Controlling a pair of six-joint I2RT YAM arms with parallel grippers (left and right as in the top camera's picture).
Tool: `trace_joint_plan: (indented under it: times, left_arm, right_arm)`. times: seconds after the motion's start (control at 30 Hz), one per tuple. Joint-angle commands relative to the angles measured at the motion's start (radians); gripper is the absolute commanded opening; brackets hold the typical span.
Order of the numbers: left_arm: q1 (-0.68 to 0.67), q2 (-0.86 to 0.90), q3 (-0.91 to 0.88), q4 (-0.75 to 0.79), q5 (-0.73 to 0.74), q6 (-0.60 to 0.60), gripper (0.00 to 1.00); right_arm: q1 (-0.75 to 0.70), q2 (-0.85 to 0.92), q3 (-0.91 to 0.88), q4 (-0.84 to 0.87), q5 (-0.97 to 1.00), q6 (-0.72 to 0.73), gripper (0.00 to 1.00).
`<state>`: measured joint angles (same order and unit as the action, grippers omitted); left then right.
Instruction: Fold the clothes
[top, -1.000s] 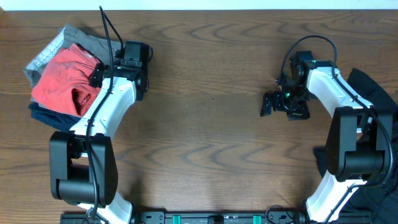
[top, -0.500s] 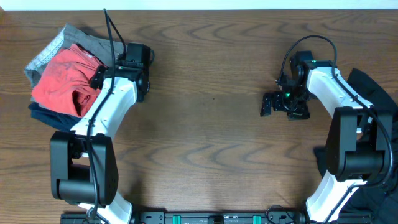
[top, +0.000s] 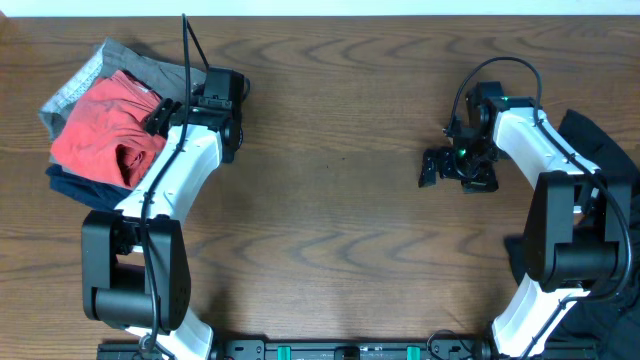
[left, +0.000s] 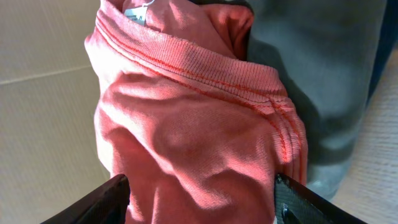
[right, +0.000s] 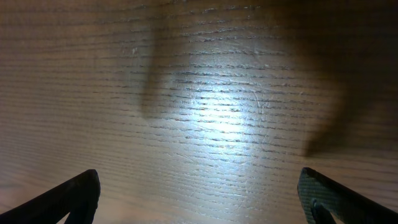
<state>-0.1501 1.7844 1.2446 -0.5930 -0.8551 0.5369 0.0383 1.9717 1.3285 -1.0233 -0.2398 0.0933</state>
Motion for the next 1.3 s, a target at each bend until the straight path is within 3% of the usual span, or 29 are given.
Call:
trace_joint_plan:
  times: [0.0,0.23,0.5,0.67,0.83,1.0,1.27]
  left_arm:
    - [-0.013,0.013,-0.012,0.008,-0.032,0.086,0.73]
    - [-0.061,0.013,-0.034,0.017,-0.026,0.235,0.74]
    - [-0.079,0.013,-0.136,0.020,-0.035,0.265,0.74]
    - [-0.077,0.014,-0.222,0.208,-0.150,0.385,0.74]
    - [-0.077,0.014,-0.224,0.371,-0.168,0.486,0.73]
    - [-0.076,0.014,-0.224,0.465,-0.190,0.502,0.54]
    - [-0.076,0.014,-0.224,0.470,-0.191,0.502,0.22]
  right_arm:
    - [-0.007,-0.023,-0.001,0.006,-0.011,-0.021,0.99]
    - [-0.008,-0.023,-0.001,0.008,-0.011,-0.024,0.99]
    - [-0.010,-0.023,-0.001,0.010,-0.011,-0.040,0.99]
    - [-0.010,-0.023,-0.001,0.010,-0.011,-0.039,0.99]
    - [-0.013,-0.023,-0.001,0.002,-0.011,-0.039,0.99]
    - [-0.013,-0.023,-0.001,0.003,-0.011,-0.039,0.99]
    - [-0.014,-0.023,-0.001,0.003,-0.011,-0.039,0.99]
